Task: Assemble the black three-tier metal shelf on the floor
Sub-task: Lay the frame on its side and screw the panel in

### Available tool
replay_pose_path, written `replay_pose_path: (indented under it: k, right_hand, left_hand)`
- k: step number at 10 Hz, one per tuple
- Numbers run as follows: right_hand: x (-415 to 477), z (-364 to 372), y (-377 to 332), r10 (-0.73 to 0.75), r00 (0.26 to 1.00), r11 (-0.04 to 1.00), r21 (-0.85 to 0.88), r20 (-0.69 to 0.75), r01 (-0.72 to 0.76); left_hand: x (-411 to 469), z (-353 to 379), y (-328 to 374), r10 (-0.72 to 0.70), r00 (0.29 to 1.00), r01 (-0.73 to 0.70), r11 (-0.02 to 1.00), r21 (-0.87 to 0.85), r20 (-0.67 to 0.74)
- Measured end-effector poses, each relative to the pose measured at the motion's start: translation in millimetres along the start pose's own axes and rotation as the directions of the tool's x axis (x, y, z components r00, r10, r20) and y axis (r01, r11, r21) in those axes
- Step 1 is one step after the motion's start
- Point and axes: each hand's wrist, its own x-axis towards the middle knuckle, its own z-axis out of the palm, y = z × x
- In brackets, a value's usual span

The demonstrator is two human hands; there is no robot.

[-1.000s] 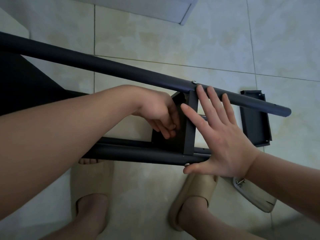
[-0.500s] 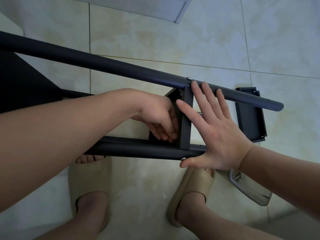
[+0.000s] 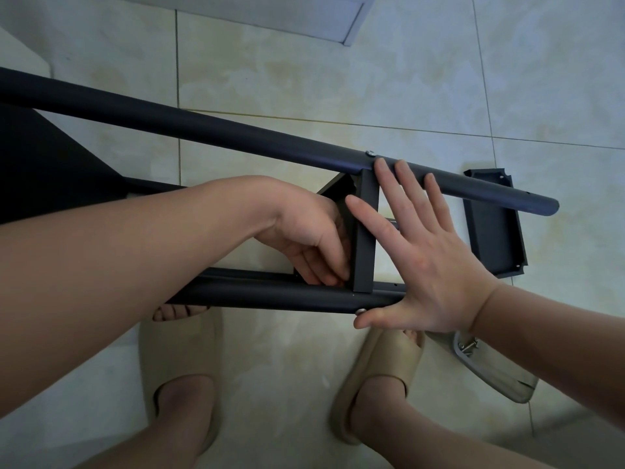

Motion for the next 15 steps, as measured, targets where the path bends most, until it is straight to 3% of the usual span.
replay_pose_path:
  k: [15]
  right_hand:
    - [0.7,-0.4,0.7,-0.007,1.0,1.0,-0.01,0.018,0.007]
  left_hand:
    - [-8.7,5.0,7.5,-0.127,0.991,0.133,0.983,0.127,-0.051]
